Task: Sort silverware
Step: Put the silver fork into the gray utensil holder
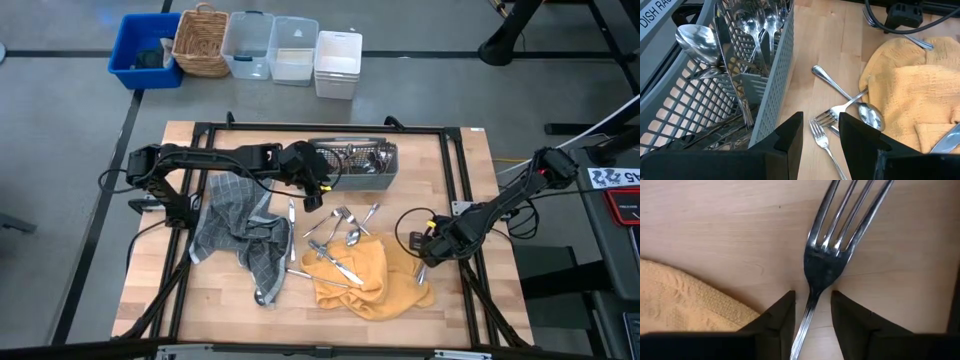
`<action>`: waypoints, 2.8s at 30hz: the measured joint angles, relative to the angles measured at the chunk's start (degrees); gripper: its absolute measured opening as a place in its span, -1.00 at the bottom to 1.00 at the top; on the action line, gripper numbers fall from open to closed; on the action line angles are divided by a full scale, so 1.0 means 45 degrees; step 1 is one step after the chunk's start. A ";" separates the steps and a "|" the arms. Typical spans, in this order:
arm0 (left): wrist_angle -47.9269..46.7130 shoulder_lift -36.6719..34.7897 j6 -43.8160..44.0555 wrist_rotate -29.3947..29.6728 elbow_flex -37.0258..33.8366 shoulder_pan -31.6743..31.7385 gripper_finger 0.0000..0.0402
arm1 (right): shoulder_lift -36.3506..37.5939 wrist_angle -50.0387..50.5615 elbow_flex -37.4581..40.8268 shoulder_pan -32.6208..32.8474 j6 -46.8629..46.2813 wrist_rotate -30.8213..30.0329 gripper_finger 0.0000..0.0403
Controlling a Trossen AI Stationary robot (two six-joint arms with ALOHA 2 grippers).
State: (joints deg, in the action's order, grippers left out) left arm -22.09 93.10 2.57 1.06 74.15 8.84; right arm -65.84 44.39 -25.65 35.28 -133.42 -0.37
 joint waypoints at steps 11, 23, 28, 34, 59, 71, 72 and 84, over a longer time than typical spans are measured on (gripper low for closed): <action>0.0005 0.0000 0.0000 0.0000 0.0000 0.0005 -0.43 | -0.0015 -0.0169 0.0011 0.0006 0.0682 -0.0687 -0.95; 0.0039 0.0000 0.0056 0.0000 0.0000 0.0064 -0.43 | 0.0317 0.0108 -0.0465 -0.0023 0.1382 -0.4751 -0.96; 0.0061 0.0000 0.0516 0.0000 0.0000 0.0306 -0.43 | 0.1118 0.0926 -0.1031 -0.0023 0.1488 -0.6394 -0.93; 0.0112 0.0004 0.0743 0.0000 0.0000 0.0513 -0.43 | 0.2156 0.3868 -0.2311 -0.0018 0.2162 -0.8164 -0.93; 0.0146 0.0000 0.2106 0.0000 0.0000 0.0456 -0.43 | 0.2603 0.5530 -0.3933 -0.3891 0.5670 -1.9491 -0.92; -0.0053 0.0000 0.2110 -0.0102 0.0000 0.0423 -0.43 | 0.1203 0.3960 -0.3933 -0.4419 0.5852 -1.9345 -0.92; -0.0050 0.0000 0.2111 -0.0105 0.0000 0.0423 -0.43 | 0.1149 0.3684 -0.3933 -0.4419 0.5861 -1.9319 -0.92; -0.0098 -0.0004 0.1586 -0.0102 0.0000 0.0442 -0.43 | 0.1845 0.0908 -0.4916 -0.4429 1.2206 -1.5473 -0.92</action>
State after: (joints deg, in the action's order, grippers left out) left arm -22.53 93.08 9.70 0.60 74.15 10.83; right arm -57.54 48.48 -47.78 15.35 -78.49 -69.99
